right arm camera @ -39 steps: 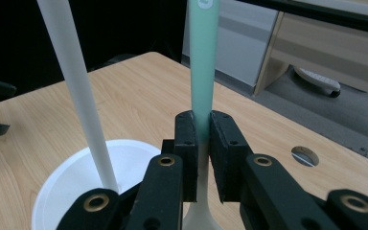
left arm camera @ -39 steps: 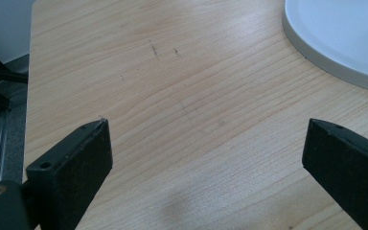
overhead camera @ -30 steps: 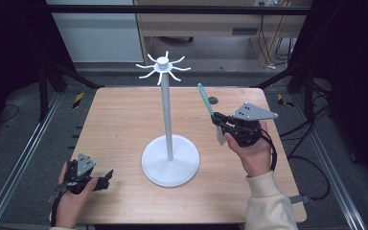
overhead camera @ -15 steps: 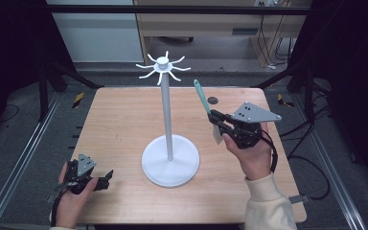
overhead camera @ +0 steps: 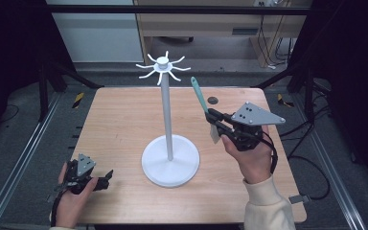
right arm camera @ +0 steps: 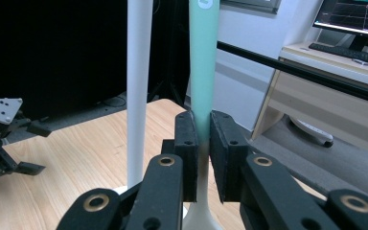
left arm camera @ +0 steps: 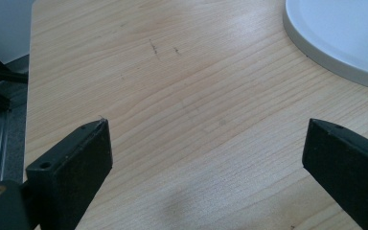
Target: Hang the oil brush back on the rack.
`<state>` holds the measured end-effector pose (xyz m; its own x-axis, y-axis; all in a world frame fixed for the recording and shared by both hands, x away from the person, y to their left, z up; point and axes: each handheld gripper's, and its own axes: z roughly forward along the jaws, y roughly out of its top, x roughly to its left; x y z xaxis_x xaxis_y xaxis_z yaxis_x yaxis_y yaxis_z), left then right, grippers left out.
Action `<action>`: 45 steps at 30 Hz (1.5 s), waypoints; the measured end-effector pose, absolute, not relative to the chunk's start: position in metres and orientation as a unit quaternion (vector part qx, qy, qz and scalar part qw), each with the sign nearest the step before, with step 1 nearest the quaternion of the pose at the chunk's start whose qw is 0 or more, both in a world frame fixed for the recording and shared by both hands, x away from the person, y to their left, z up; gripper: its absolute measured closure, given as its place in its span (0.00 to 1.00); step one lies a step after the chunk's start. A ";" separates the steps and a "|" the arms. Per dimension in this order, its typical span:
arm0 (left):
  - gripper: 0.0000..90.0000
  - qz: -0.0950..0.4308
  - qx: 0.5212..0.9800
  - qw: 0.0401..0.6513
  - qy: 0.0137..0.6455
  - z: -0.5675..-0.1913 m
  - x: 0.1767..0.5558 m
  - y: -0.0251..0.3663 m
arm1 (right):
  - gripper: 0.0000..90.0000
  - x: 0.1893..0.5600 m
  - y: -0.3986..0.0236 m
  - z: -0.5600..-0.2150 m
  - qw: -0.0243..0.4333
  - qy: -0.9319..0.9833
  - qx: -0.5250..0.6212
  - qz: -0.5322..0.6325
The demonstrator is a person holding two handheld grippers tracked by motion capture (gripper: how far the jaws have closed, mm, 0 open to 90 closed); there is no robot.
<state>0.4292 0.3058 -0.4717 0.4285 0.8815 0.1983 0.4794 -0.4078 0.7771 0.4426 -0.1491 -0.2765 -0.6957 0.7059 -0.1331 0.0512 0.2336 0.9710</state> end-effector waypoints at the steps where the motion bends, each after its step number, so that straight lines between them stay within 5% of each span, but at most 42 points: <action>1: 0.03 0.308 0.781 0.325 0.435 -0.472 0.429 0.305 | 0.91 0.442 -0.149 -0.276 0.291 0.729 0.258 0.564; 45: 0.03 0.306 0.785 0.323 0.431 -0.472 0.429 0.304 | 0.91 0.423 -0.128 -0.260 0.277 0.719 0.217 0.599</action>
